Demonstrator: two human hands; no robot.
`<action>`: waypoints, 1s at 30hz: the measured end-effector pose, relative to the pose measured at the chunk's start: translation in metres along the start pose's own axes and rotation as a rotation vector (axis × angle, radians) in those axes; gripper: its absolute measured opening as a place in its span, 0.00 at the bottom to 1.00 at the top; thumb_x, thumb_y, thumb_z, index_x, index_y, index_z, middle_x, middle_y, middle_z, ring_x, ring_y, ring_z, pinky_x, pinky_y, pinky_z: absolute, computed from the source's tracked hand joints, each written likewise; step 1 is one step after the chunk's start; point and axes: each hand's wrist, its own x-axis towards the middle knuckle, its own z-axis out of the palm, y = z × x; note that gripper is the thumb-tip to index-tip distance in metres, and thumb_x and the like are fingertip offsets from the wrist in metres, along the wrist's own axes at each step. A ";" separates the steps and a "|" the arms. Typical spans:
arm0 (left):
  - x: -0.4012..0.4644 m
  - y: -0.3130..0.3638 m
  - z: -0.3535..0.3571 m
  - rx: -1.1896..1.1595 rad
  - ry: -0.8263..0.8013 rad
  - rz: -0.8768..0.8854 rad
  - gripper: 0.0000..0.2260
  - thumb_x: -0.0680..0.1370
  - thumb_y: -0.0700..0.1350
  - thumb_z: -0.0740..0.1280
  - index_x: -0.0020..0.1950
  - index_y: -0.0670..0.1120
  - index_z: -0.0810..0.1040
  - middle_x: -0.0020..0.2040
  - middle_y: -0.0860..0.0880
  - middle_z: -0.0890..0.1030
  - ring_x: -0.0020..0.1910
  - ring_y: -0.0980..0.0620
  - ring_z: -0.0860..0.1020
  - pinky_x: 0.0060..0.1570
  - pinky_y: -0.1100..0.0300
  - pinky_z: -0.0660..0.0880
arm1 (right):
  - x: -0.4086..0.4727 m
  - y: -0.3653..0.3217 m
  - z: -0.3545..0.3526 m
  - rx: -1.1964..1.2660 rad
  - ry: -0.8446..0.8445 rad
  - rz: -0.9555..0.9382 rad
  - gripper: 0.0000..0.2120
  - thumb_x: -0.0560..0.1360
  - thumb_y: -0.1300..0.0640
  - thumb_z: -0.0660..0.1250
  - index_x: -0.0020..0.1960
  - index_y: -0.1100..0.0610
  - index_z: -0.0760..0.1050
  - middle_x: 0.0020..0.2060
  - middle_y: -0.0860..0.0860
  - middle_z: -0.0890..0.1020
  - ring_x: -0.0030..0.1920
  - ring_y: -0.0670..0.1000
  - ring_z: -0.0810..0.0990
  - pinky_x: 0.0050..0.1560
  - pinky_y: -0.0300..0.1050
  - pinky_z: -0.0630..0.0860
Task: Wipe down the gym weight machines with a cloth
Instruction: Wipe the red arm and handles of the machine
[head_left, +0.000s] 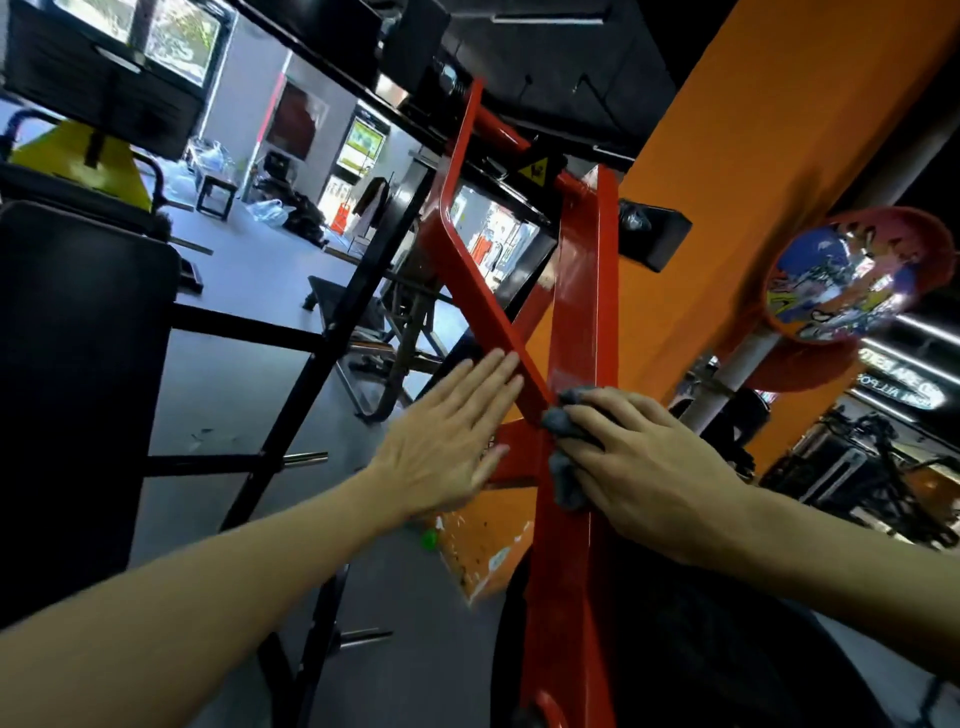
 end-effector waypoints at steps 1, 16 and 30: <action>-0.012 0.011 0.011 -0.066 -0.027 -0.015 0.32 0.85 0.57 0.49 0.83 0.39 0.46 0.83 0.40 0.42 0.82 0.46 0.40 0.81 0.47 0.47 | -0.006 -0.008 0.000 0.007 -0.020 -0.025 0.20 0.82 0.48 0.53 0.63 0.53 0.79 0.66 0.52 0.78 0.73 0.58 0.69 0.73 0.55 0.62; -0.068 0.080 0.052 -0.785 -0.187 -0.208 0.38 0.78 0.38 0.60 0.83 0.48 0.43 0.83 0.54 0.40 0.81 0.57 0.41 0.79 0.62 0.47 | -0.015 -0.066 -0.010 -0.034 -0.513 -0.332 0.25 0.84 0.47 0.49 0.79 0.52 0.64 0.80 0.52 0.61 0.81 0.55 0.54 0.79 0.52 0.43; -0.093 0.051 0.065 -0.706 -0.367 -0.433 0.40 0.79 0.39 0.60 0.83 0.50 0.39 0.82 0.56 0.38 0.81 0.57 0.44 0.79 0.53 0.56 | 0.055 -0.050 0.044 -0.254 -0.201 0.007 0.28 0.81 0.50 0.23 0.76 0.34 0.46 0.79 0.37 0.56 0.80 0.42 0.40 0.76 0.41 0.32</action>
